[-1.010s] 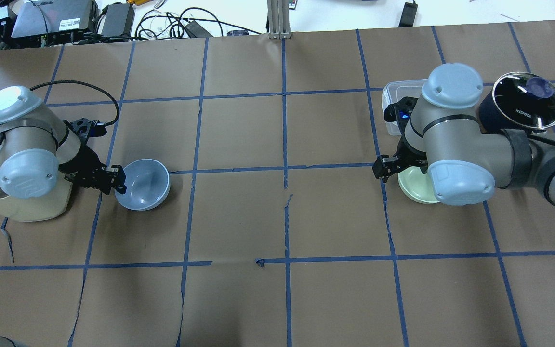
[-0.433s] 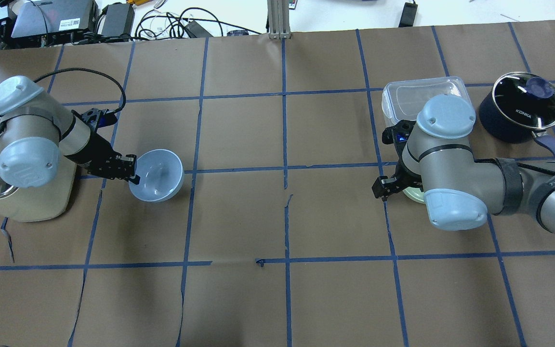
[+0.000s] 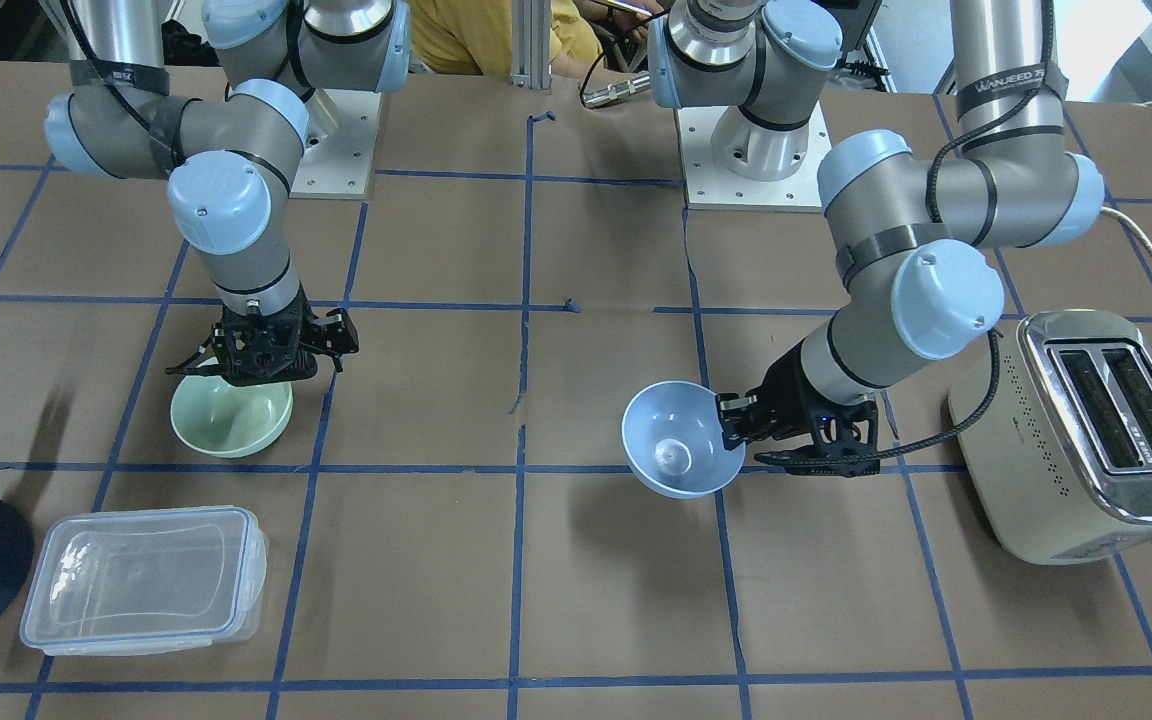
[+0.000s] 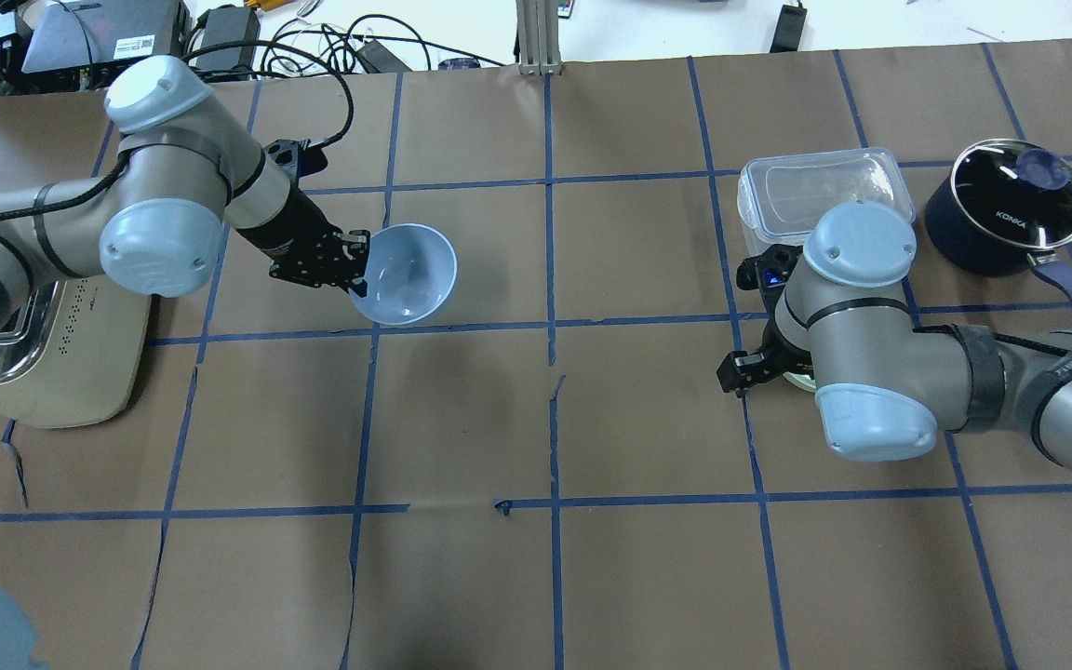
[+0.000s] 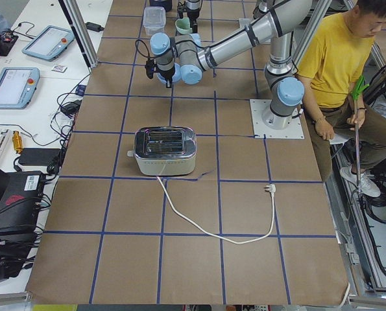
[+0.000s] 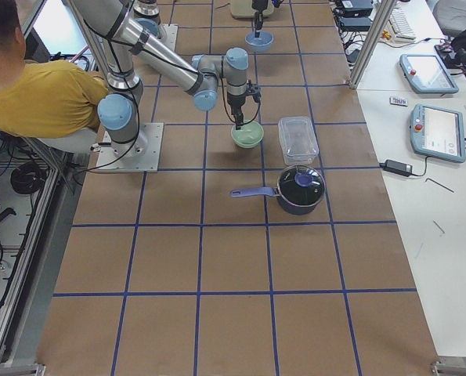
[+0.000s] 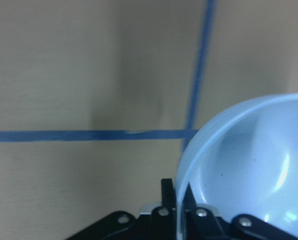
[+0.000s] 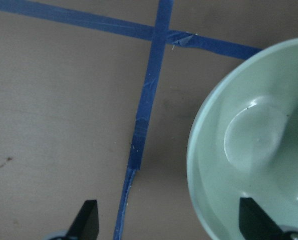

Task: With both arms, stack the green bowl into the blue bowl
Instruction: 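Lift blue bowl with left gripper toward table center while right holds green bowl, then set blue bowl down at center, release, retract left arm while right lifts green bowl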

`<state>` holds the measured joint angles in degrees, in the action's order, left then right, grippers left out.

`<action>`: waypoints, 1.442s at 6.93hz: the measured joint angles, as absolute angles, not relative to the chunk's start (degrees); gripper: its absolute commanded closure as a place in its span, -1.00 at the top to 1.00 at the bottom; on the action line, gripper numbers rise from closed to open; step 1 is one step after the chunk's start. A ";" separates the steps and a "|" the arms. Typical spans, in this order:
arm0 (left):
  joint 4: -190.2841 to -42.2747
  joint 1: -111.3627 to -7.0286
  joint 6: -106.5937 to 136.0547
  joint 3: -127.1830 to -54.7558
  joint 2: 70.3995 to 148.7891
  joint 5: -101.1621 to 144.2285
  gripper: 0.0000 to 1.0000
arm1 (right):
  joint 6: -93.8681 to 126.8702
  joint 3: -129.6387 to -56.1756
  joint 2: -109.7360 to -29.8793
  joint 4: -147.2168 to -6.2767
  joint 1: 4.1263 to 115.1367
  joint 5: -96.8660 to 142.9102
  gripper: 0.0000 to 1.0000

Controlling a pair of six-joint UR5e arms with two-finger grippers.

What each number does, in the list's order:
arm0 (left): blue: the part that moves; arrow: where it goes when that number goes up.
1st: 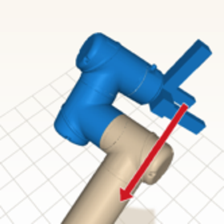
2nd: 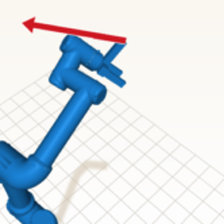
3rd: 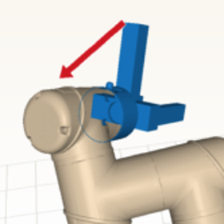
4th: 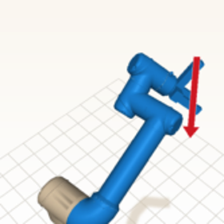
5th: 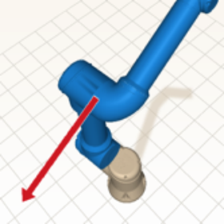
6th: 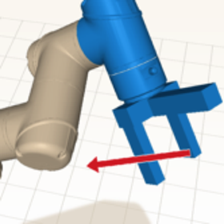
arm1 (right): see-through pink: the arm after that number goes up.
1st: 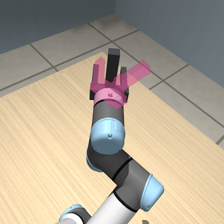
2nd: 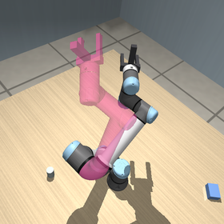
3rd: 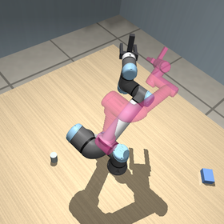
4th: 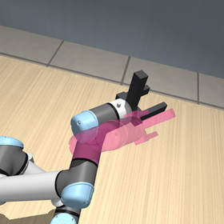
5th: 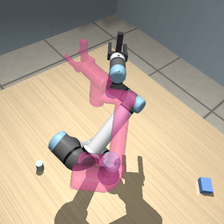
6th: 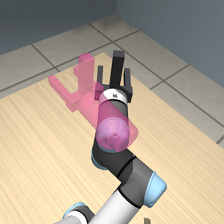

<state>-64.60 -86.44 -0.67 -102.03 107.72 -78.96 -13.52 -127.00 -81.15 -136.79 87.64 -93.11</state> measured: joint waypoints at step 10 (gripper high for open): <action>-57.23 -102.33 20.78 -98.22 117.08 -78.10 0.29 | -13.70 -126.86 -80.57 -138.59 87.54 -93.02 -1.00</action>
